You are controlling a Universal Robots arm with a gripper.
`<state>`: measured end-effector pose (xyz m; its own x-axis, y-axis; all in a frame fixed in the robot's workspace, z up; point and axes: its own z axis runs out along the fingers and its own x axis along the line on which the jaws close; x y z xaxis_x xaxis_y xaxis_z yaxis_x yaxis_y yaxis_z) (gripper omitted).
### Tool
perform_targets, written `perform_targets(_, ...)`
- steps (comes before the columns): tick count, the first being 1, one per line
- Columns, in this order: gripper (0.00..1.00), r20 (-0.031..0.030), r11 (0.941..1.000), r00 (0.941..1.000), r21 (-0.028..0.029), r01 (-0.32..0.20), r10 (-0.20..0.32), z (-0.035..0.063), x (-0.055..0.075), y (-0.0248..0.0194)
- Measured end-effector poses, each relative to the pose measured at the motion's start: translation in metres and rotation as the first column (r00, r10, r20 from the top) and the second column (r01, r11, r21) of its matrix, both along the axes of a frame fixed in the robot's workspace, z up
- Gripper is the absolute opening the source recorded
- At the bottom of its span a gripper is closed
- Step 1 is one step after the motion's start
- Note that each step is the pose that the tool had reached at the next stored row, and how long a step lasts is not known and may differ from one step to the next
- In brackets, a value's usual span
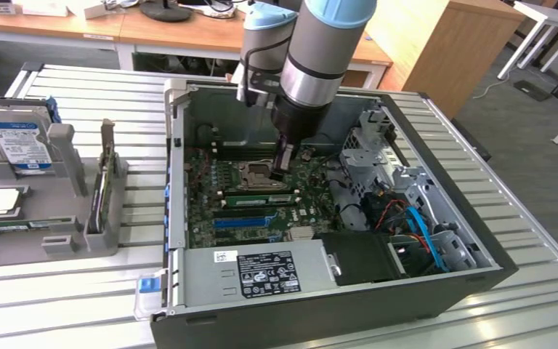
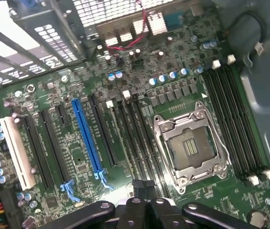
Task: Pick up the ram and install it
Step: 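Press down the ram until it locks into place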
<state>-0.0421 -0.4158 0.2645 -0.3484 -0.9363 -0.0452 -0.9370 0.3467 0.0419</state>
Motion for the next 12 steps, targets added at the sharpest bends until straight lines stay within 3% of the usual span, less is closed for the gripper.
perform_targets(6, 0.11, 0.0, 0.998, 0.998, 0.0, 0.063, -0.063, 0.0, 0.0, 0.0)
perform_targets(12, 0.11, 0.0, 0.9903, 0.9903, 0.0, 0.139, -0.139, -0.0001, 0.0, 0.0)
